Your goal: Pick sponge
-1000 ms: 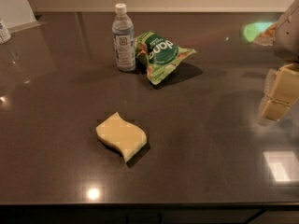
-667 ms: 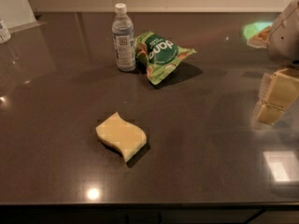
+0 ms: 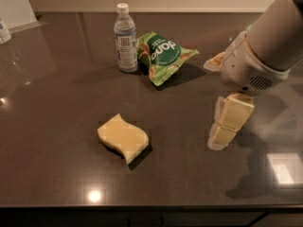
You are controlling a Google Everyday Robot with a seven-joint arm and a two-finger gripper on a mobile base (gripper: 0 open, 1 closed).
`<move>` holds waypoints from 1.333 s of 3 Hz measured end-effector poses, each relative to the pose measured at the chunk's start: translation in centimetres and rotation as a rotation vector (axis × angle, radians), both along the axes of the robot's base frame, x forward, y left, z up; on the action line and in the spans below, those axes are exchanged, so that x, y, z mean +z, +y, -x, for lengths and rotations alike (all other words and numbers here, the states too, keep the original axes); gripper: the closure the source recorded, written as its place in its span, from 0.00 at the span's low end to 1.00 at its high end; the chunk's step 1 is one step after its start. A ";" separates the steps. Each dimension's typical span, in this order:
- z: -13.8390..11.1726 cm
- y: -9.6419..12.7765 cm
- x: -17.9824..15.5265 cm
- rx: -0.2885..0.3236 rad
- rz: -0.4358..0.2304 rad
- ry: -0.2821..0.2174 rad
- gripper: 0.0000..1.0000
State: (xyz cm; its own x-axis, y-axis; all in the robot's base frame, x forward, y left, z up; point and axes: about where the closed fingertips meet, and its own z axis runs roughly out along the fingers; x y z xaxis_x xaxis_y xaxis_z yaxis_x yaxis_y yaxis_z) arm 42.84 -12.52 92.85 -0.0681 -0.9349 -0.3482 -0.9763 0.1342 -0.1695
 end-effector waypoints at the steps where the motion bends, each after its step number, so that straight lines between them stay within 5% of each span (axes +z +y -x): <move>1: 0.1 4.2 -2.1 0.018 -0.069 0.042 0.00; 4: 0.0 13.3 -7.7 0.075 -0.164 0.030 0.00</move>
Offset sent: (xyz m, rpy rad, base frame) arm 0.0050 0.1214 -0.0705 0.2048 0.0295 0.0253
